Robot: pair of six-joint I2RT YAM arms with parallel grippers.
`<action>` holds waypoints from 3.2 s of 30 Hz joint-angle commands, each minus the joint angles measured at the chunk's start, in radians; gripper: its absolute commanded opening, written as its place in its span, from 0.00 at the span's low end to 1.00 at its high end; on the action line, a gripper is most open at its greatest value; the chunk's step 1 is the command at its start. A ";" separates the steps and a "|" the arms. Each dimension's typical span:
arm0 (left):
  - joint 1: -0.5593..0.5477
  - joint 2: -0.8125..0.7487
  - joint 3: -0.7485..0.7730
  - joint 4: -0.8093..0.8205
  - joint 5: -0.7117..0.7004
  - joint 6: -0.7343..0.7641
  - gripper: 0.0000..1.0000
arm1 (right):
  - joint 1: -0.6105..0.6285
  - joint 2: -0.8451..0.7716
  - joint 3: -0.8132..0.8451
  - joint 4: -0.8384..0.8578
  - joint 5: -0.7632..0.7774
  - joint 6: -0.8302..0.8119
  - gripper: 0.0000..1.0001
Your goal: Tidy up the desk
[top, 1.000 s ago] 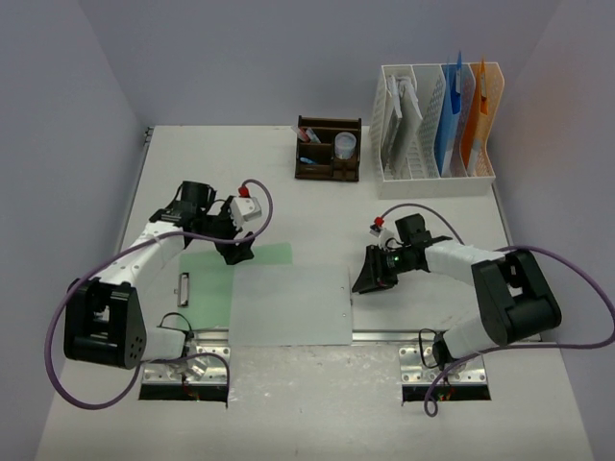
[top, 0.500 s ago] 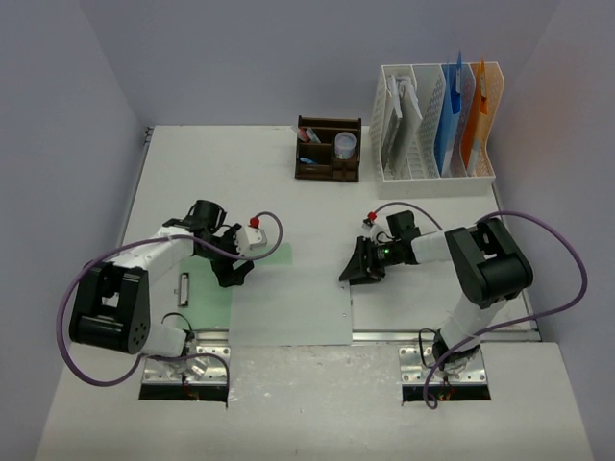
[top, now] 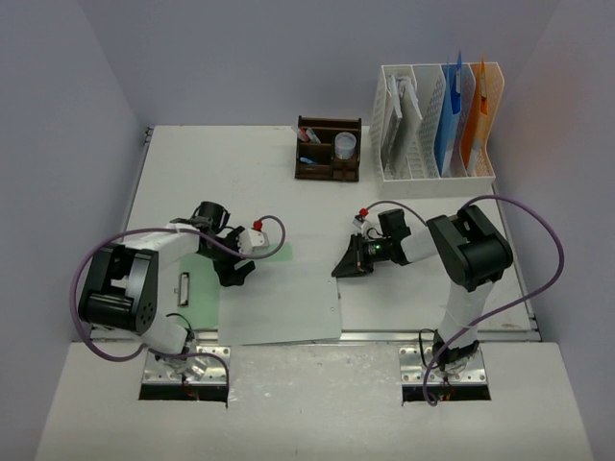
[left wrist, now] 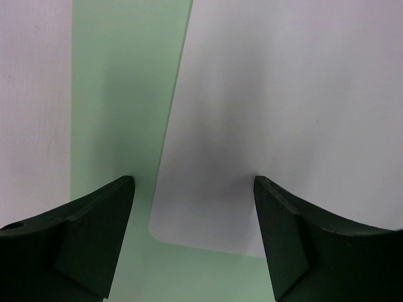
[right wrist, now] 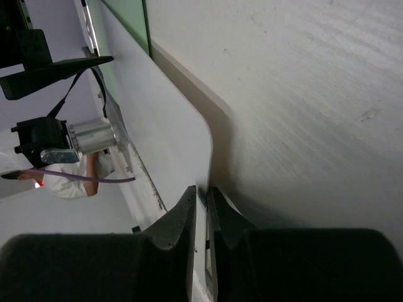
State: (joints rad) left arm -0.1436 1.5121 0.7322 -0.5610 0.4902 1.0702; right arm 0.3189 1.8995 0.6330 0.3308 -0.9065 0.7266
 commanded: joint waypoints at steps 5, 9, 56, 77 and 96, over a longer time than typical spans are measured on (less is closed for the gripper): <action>-0.008 -0.047 -0.021 0.074 0.064 -0.038 0.83 | 0.012 -0.097 0.031 0.044 -0.081 0.011 0.00; -0.007 -0.135 0.051 0.026 0.207 -0.079 0.95 | 0.011 -0.181 0.112 -0.159 -0.098 -0.144 0.00; -0.158 0.175 0.552 -0.551 0.637 0.027 0.00 | 0.133 -0.417 0.536 -0.611 0.160 -0.690 0.56; 0.177 0.077 0.630 -0.754 1.215 0.185 0.00 | -0.045 -0.631 0.209 0.024 0.077 0.034 0.83; 0.180 0.078 0.615 -0.755 1.211 0.191 0.00 | 0.136 -0.450 0.252 0.183 0.053 -0.140 0.39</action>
State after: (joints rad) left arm 0.0223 1.6135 1.3293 -1.3148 1.4187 1.2071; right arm 0.4372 1.4468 0.8376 0.4178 -0.8071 0.6558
